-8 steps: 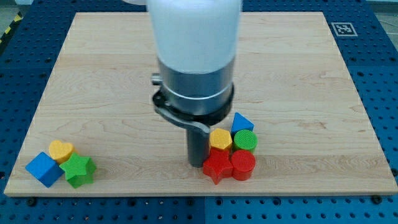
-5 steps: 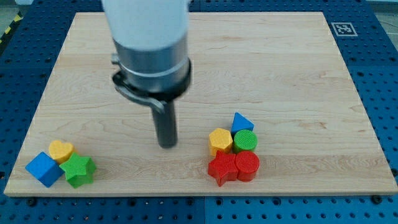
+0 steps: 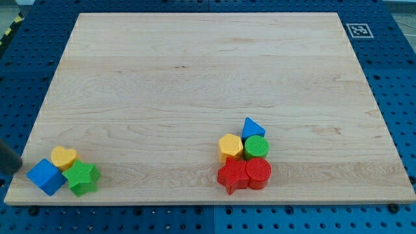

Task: Push the blue cube with yellow heart close to the group of blocks

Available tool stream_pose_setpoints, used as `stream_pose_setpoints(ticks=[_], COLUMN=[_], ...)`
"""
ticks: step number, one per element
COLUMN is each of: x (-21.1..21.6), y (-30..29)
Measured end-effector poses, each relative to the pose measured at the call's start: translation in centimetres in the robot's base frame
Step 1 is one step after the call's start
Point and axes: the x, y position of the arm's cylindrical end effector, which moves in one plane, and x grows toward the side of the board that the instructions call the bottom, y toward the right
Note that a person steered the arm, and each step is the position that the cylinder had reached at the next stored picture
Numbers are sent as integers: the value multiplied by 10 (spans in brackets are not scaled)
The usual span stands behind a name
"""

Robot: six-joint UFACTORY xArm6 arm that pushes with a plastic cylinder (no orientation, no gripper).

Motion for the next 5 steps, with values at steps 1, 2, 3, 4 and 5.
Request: stream_pose_setpoints(ticks=[1,2,3,4,5], x=[29,28,26,20,4], y=[9,22,45,55,55])
